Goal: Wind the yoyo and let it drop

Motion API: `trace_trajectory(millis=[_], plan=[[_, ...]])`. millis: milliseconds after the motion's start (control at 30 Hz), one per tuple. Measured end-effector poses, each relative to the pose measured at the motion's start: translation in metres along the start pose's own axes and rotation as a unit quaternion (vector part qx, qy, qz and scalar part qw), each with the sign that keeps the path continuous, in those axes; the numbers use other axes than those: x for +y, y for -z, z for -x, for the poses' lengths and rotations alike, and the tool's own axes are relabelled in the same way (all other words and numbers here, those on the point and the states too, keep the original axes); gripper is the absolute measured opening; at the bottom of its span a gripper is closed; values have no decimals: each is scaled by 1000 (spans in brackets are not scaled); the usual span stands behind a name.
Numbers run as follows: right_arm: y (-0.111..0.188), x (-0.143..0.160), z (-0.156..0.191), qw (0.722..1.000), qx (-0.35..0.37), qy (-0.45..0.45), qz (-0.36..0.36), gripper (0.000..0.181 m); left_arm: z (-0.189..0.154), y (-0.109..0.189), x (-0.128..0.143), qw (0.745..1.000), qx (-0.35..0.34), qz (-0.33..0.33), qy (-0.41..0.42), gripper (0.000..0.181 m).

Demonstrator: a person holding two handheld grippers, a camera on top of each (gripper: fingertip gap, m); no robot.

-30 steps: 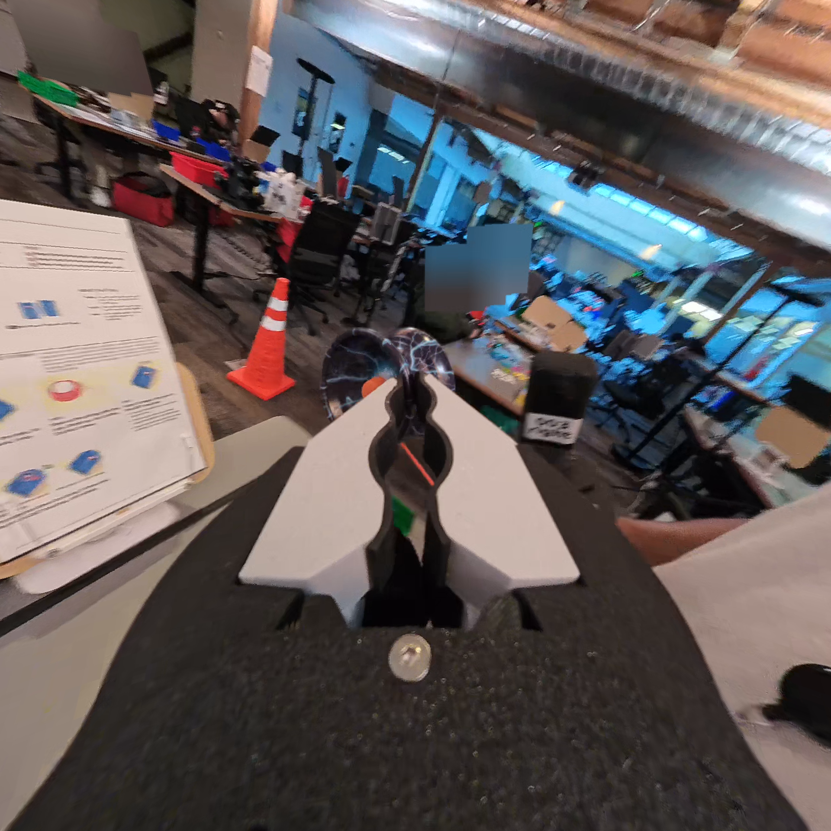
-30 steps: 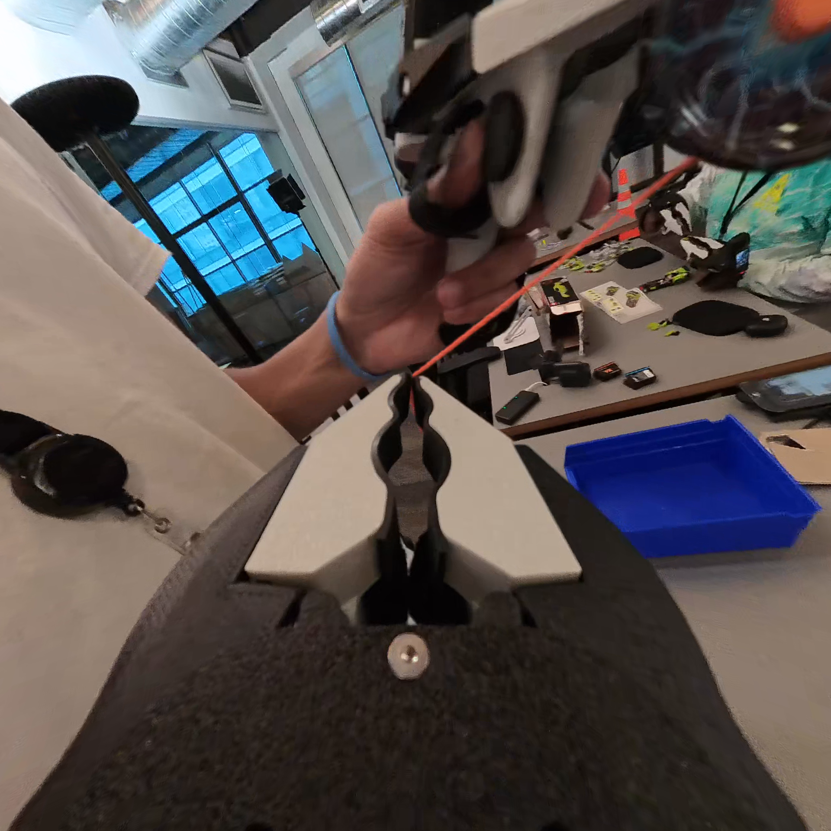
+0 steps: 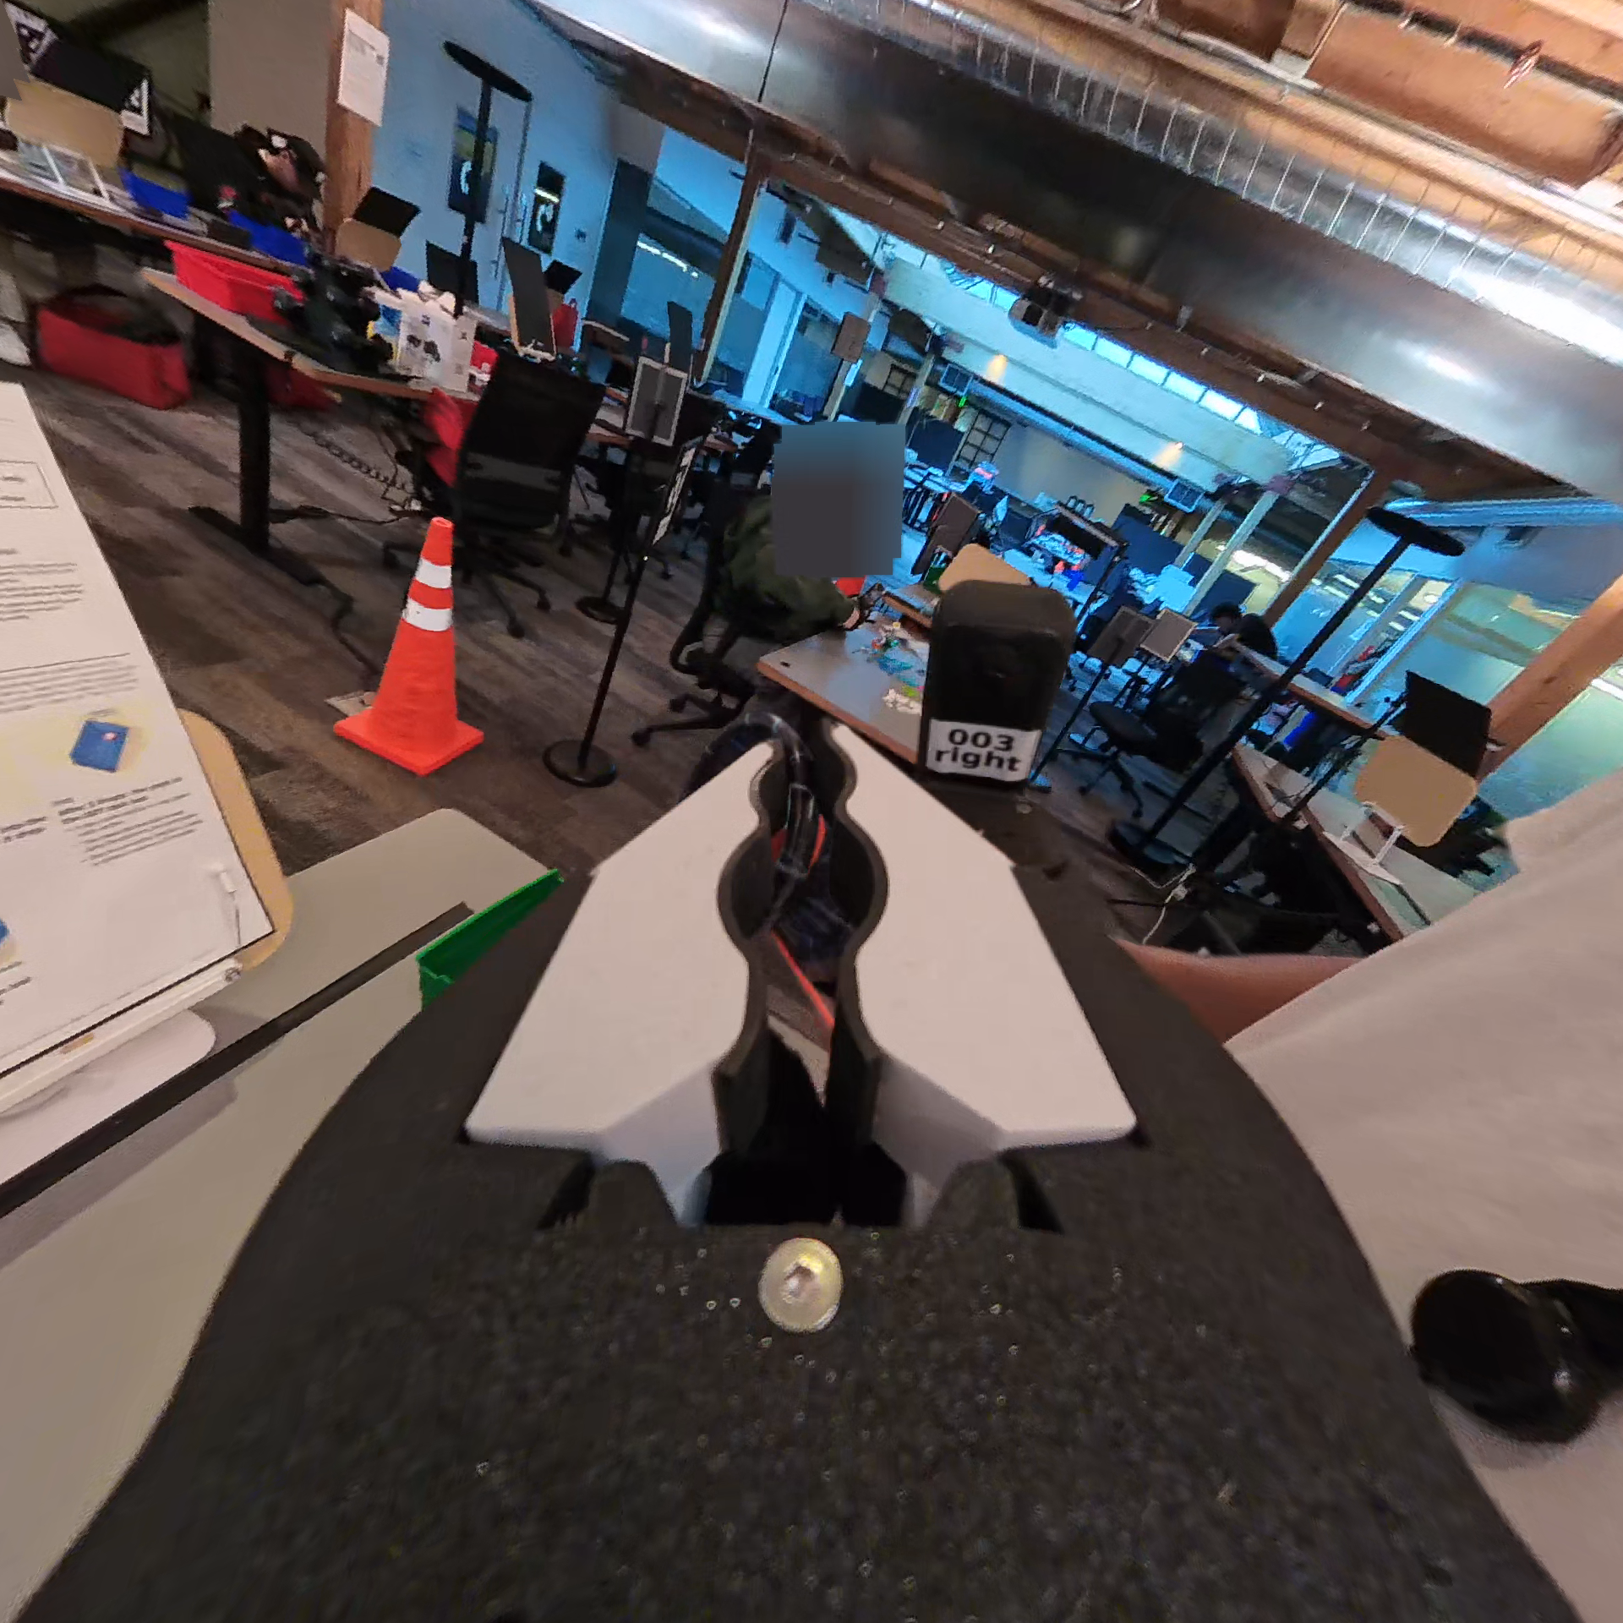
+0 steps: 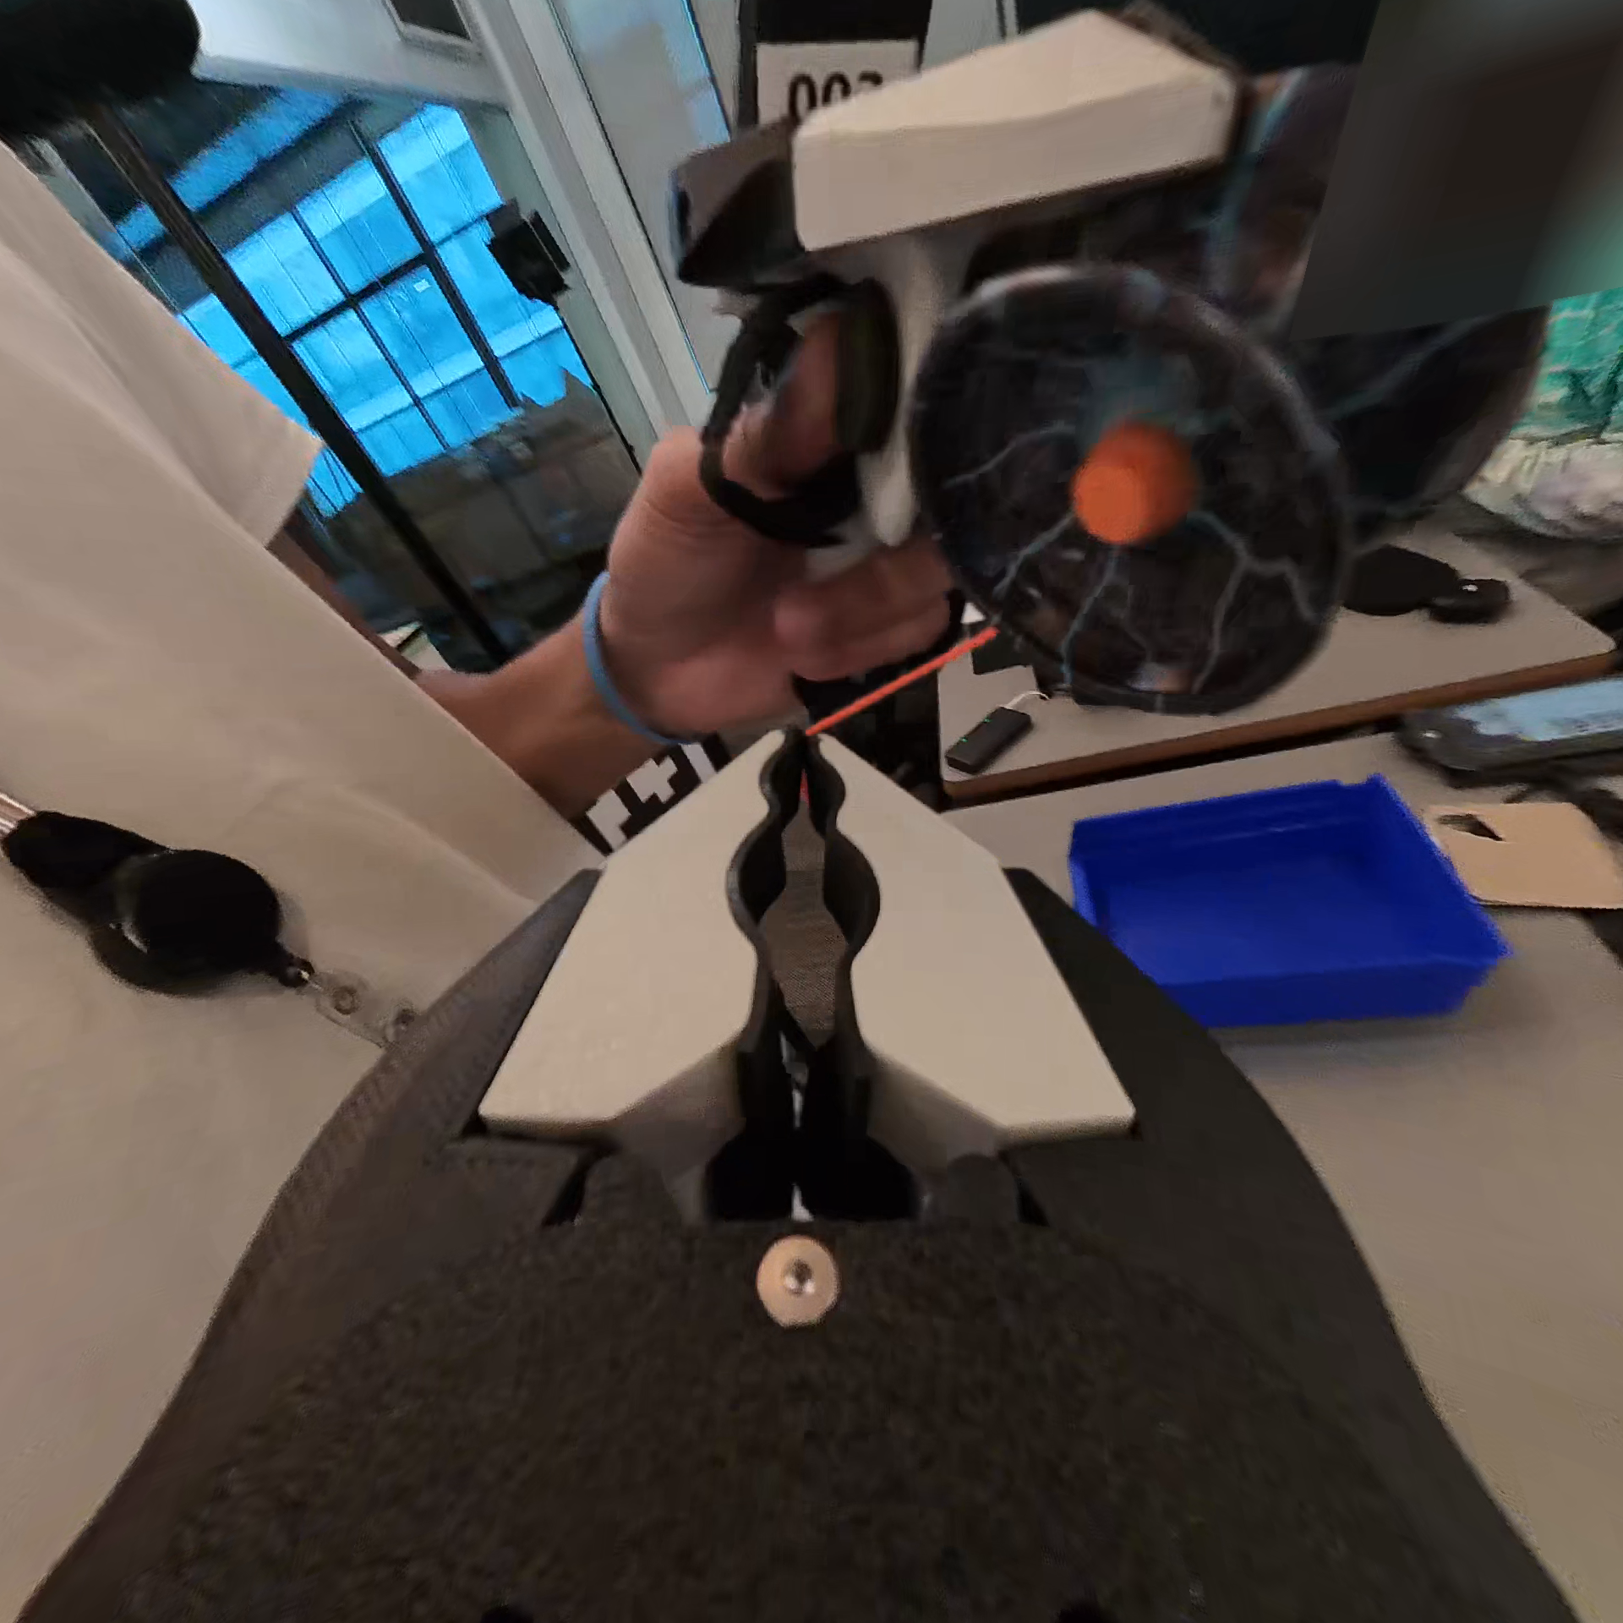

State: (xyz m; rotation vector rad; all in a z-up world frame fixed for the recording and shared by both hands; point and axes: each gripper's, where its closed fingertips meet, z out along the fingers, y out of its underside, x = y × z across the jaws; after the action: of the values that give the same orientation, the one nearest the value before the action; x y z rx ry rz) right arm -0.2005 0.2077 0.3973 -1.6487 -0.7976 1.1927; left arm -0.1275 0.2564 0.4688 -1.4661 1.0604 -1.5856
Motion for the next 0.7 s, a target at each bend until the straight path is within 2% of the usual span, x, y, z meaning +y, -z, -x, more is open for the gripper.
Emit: trace_trajectory(millis=[167, 433, 567, 700], plan=[[-5, 15, 0, 1000, -4, -19, 18, 0, 6, -1, 2, 1000, -13, 0, -6, 1], [-6, 33, -12, 998, 57, 3, 34, 0, 6, -8, -7, 999, -24, -2, -27, 1], [2, 16, 2, 997, 66, 33, 20, 0, 20, -10, 3, 998, -51, 25, -39, 1], [30, -33, 8, 987, 119, 104, -13, 0, 33, -7, 21, 997, -59, 51, -22, 1]])
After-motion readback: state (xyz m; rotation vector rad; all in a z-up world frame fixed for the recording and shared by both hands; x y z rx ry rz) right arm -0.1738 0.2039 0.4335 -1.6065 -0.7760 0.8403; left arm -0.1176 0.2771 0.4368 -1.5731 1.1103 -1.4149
